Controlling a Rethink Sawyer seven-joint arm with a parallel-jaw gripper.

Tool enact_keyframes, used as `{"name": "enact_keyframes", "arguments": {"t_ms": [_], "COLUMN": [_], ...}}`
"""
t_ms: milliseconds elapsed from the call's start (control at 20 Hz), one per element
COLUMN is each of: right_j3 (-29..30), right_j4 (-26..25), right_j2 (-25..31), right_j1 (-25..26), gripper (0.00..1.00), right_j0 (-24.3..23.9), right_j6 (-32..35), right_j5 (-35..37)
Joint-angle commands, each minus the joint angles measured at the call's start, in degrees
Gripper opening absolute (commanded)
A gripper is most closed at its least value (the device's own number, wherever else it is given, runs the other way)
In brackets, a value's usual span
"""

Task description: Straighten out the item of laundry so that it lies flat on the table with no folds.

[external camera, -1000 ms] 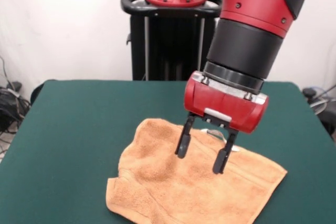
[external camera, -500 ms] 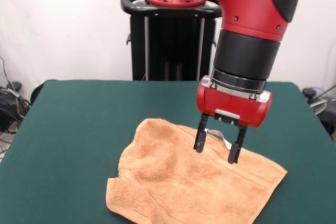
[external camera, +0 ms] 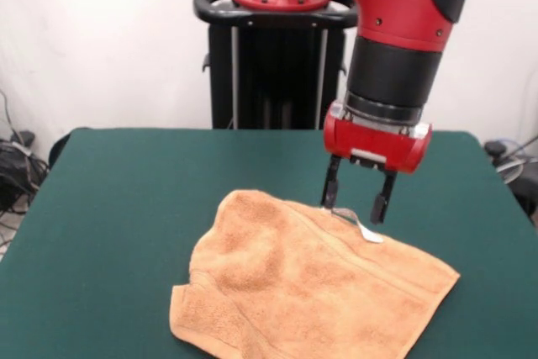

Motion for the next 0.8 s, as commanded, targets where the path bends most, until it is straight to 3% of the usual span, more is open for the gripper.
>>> {"name": "enact_keyframes", "arguments": {"t_ms": [50, 200, 350, 500, 800], "right_j3": [12.34, 14.03, 18.68, 20.98, 19.09], "right_j4": [-0.45, -0.25, 0.03, -0.27, -0.4], "right_j2": [-1.21, -2.08, 4.62, 7.32, 4.89], "right_j1": [-4.86, -5.28, -6.94, -7.58, -7.86], "gripper": [1.0, 1.0, 1.0, 1.0, 1.0], "right_j0": [3.58, 2.97, -2.83, -4.72, -1.99], "right_j6": [12.47, 12.61, 10.07, 9.77, 8.18], "right_j5": [-2.33, -3.74, -9.79, -12.65, -8.69]}}
